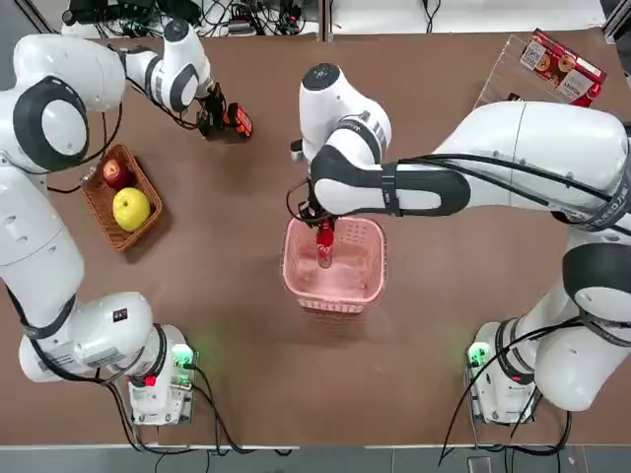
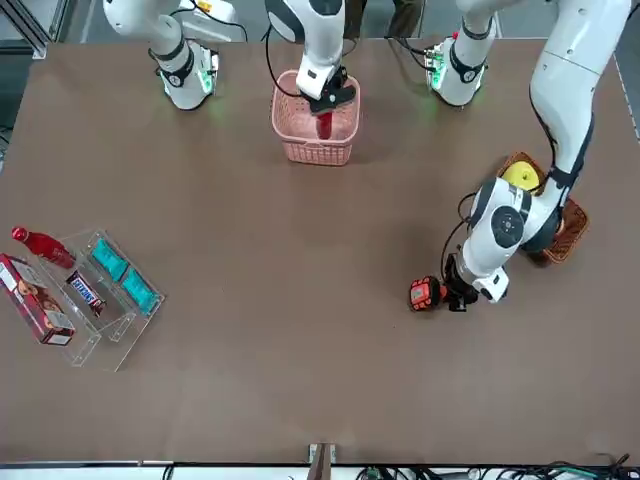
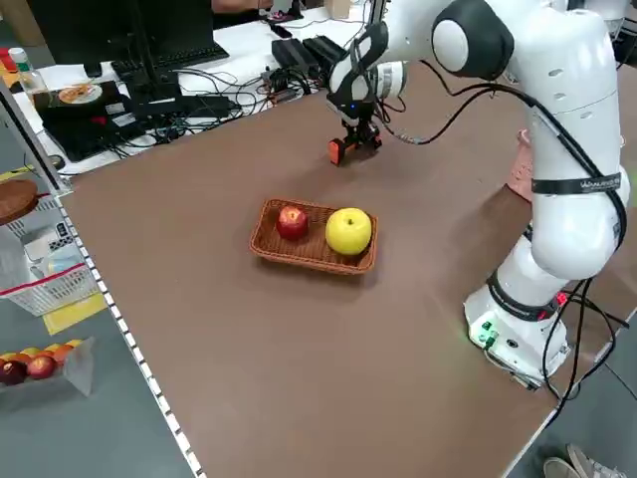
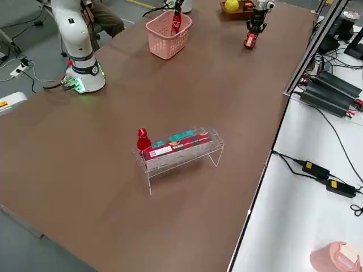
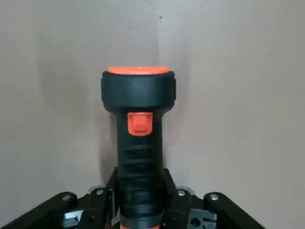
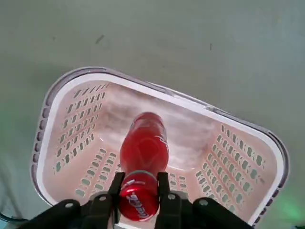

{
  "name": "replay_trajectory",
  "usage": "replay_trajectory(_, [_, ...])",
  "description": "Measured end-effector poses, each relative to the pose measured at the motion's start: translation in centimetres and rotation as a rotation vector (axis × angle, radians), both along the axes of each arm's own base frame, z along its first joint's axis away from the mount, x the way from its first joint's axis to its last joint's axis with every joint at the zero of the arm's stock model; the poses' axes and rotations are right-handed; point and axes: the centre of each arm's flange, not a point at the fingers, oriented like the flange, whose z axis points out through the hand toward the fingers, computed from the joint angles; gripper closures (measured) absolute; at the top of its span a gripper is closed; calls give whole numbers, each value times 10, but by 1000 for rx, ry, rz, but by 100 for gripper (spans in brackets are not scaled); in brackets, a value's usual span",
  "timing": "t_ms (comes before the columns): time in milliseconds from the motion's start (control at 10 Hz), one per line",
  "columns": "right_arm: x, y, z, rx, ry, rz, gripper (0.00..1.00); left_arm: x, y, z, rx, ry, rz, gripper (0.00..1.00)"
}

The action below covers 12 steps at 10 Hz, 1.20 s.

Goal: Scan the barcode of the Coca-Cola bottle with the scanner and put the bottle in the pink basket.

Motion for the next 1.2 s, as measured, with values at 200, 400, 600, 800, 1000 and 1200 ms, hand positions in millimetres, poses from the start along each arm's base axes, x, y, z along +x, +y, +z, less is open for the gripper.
replay_trajectory(200, [2, 0, -4, -3, -3, -4, 67, 0, -1, -2, -4, 0, -3, 63])
replay_trajectory(400, [3, 2, -10, -2, -6, -7, 67, -1, -3, -2, -1, -2, -21, 63])
replay_trajectory(600, [5, 2, -16, -7, -5, -10, 65, 0, -3, -2, 1, -8, -45, 34])
replay_trajectory(800, [6, 2, -14, -4, -8, -11, 59, 0, -3, -1, 16, -19, -73, 5])
replay_trajectory(1000, [8, 2, -13, -2, -9, -14, 53, 5, -2, 5, 28, -44, -132, 0])
replay_trajectory(1200, [16, -3, -1, -3, -11, -29, 41, 17, 8, 31, 63, -101, -252, 0])
